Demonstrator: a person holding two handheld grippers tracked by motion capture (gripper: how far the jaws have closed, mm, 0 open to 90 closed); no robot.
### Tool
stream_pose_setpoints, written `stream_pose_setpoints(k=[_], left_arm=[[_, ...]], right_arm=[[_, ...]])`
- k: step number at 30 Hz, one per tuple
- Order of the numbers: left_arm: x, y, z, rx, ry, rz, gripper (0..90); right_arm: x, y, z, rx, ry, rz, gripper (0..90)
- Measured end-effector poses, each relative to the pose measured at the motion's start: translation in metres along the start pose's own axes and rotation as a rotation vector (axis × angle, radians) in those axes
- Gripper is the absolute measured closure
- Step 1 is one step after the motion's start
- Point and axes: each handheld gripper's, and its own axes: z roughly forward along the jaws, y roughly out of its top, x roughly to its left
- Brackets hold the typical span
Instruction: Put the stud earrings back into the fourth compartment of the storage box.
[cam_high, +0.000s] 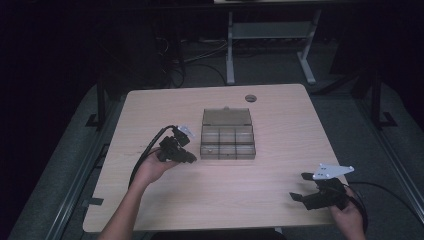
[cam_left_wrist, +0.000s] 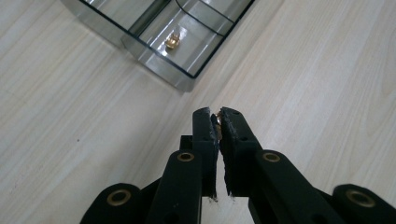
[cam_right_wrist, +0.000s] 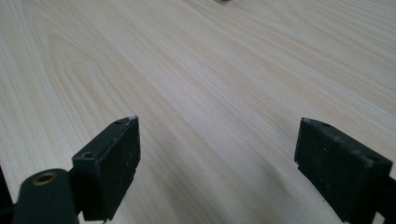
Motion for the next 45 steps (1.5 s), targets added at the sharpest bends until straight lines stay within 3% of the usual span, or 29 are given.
stream_pose_setpoints(k=[11, 32, 45], left_arm=[[0.003, 0.019, 0.004, 0.004, 0.006, 0.000, 84.7], [0.012, 0.038, 0.011, 0.009, 0.007, -0.026, 84.7], [0.018, 0.051, 0.024, 0.017, 0.006, -0.047, 84.7]], right_arm=[[-0.001, 0.000, -0.002, -0.009, 0.000, -0.001, 14.1], [0.000, 0.001, -0.002, -0.017, 0.007, -0.006, 14.1], [-0.001, 0.000, -0.003, -0.021, 0.012, -0.006, 14.1]])
